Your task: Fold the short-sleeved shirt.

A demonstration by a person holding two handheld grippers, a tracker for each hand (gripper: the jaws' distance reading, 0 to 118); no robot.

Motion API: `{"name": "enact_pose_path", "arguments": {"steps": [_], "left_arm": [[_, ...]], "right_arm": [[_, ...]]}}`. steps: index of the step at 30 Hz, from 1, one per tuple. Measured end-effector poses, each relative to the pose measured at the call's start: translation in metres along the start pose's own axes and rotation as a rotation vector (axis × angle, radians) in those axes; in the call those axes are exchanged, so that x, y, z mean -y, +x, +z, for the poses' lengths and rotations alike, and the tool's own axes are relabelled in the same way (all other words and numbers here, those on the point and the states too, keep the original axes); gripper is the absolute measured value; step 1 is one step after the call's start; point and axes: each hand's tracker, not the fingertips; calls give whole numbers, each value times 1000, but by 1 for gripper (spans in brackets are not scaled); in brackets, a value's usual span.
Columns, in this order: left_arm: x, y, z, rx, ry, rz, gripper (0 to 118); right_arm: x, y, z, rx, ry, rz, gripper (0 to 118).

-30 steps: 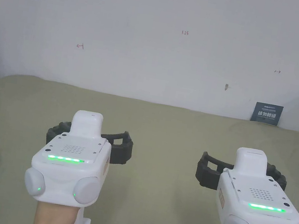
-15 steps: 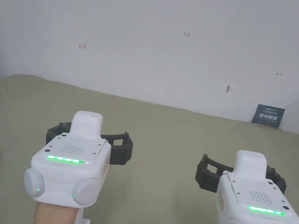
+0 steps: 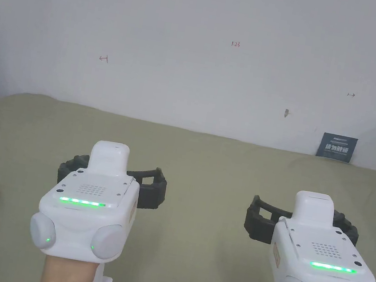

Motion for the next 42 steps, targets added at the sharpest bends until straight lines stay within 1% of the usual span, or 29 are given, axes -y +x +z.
{"name": "enact_pose_path", "arguments": {"steps": [25, 32, 36, 39, 41, 42], "left_arm": [[1, -3, -4, 6, -3, -10, 118], [1, 1, -3, -14, 5, -68, 118], [-1, -2, -4, -16, 6, -47, 118], [-2, -5, -4, -23, 11, -24, 118], [-3, -6, -5, -26, 7, -29, 118], [-3, -6, -5, -27, 5, -37, 112]], "right_arm": [[0, 1, 3, 1, 14, -11, 118], [-1, 4, 1, 16, 21, -16, 118], [-2, 5, -2, 2, -1, -10, 118], [-2, 5, -2, 11, 6, 3, 118], [-3, 6, -3, 5, 0, 3, 116], [-4, 7, -4, 0, -3, -2, 111]]}}
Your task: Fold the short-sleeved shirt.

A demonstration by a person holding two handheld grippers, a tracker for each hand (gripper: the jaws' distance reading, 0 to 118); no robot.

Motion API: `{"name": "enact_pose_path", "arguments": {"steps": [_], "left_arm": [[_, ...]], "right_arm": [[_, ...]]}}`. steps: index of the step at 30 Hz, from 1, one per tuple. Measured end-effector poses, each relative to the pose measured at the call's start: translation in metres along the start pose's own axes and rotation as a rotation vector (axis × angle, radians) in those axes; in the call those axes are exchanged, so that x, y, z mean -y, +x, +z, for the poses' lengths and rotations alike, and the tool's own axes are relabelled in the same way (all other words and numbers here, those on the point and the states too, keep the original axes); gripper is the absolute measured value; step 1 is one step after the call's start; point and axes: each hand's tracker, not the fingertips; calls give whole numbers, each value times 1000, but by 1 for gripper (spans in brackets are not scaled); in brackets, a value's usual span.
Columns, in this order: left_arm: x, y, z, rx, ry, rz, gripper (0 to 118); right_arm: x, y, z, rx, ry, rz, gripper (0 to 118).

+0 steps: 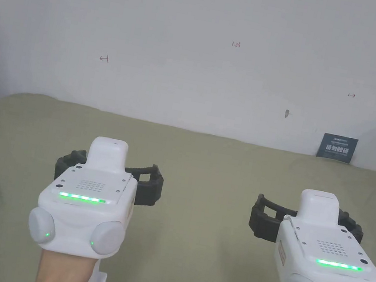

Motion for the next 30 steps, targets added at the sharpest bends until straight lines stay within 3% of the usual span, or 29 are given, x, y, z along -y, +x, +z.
{"name": "enact_pose_path", "arguments": {"steps": [1, 2, 3, 6, 7, 21, 25, 30], "left_arm": [[-1, 0, 0, -1, -4, -13, 82], [-2, 1, 0, 5, -6, -21, 35], [-2, 2, 0, 1, -3, -27, 1], [0, 4, -3, -21, -4, -22, 1], [-1, 4, -4, -6, -19, -10, 1], [-6, 1, 4, 5, -10, -17, 1], [-4, -24, 6, -40, -17, -10, 2], [0, -82, 19, -172, -29, -11, 2]], "right_arm": [[-1, 1, 1, -12, 2, -15, 86], [-3, 2, 1, -27, -1, -24, 45], [-3, 2, 1, -24, -3, -21, 7], [-4, 8, 1, 56, 5, -12, 7], [-6, 13, 1, 13, -8, -26, 7], [-11, -3, 0, 15, 7, -6, 7], [-12, -26, -7, -33, 1, -3, 7], [-14, -88, -17, -185, 0, 22, 7]]}}
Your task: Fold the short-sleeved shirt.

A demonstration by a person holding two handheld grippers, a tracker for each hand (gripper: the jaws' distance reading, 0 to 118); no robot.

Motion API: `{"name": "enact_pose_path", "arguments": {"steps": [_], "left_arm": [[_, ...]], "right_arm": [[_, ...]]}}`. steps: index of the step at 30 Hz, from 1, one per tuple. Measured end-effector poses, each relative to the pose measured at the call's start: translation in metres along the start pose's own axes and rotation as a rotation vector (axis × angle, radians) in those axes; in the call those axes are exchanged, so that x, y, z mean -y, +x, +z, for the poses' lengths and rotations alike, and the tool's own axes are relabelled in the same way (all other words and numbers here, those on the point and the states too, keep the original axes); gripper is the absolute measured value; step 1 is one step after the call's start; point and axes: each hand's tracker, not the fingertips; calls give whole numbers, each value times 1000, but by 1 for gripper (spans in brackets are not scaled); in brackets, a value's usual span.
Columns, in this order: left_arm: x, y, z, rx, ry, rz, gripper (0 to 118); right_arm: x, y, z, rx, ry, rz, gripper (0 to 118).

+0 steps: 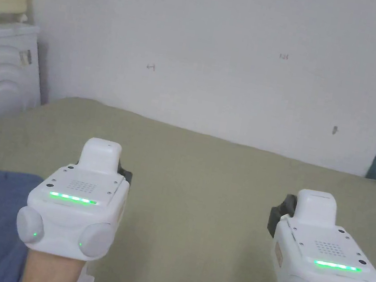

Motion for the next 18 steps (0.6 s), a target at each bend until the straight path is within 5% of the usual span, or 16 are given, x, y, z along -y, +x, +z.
{"name": "enact_pose_path", "arguments": {"steps": [10, 18], "left_arm": [[18, -165, 40, -352, -39, 43, 2], [37, -245, 80, -520, -87, 98, 3]], "right_arm": [[1, -161, -28, -343, -17, -11, 8], [0, -244, -28, -507, -44, -17, 8]]}}
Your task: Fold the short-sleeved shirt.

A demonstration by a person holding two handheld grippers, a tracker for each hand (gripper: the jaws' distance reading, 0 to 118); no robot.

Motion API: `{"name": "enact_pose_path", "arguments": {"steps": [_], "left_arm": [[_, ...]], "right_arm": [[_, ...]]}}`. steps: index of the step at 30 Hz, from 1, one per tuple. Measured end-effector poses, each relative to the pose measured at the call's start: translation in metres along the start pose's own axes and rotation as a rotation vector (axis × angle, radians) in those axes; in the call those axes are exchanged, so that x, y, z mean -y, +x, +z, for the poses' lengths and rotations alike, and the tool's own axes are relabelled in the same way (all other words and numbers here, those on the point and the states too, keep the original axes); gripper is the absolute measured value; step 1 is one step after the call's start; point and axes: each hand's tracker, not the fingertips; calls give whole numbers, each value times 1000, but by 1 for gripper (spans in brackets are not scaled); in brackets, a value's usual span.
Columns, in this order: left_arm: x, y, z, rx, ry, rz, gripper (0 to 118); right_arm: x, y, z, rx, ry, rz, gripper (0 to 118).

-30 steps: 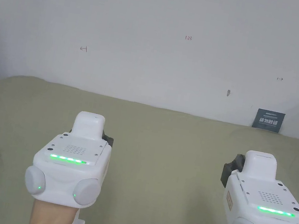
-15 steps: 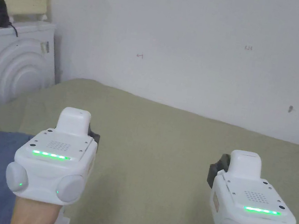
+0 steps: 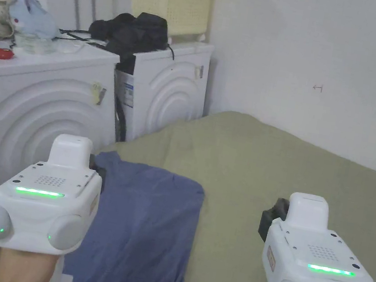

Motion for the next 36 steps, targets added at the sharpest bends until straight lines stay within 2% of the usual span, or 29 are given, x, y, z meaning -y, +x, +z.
{"name": "enact_pose_path", "arguments": {"steps": [8, 14, 18, 20, 24, 29, 36], "left_arm": [[4, -28, 1, -55, -13, 9, 4], [6, -24, -14, -47, -30, 11, 4], [12, -20, -39, 6, -94, 63, 4], [18, -19, -65, 57, -165, 98, 4], [31, -4, -121, 65, -239, 125, 4], [49, 33, -210, 186, -420, 48, 4], [77, 76, -306, 252, -669, 50, 6]], "right_arm": [[-6, -39, -10, -84, -5, 21, 8], [-4, -42, -22, -89, -30, 29, 8], [0, -42, -32, -91, -44, 32, 8], [3, -42, -37, -94, -50, 39, 8], [16, -42, -53, -99, -80, 42, 8], [41, -37, -87, -103, -134, 43, 8], [76, -28, -123, -95, -201, 39, 8]]}}
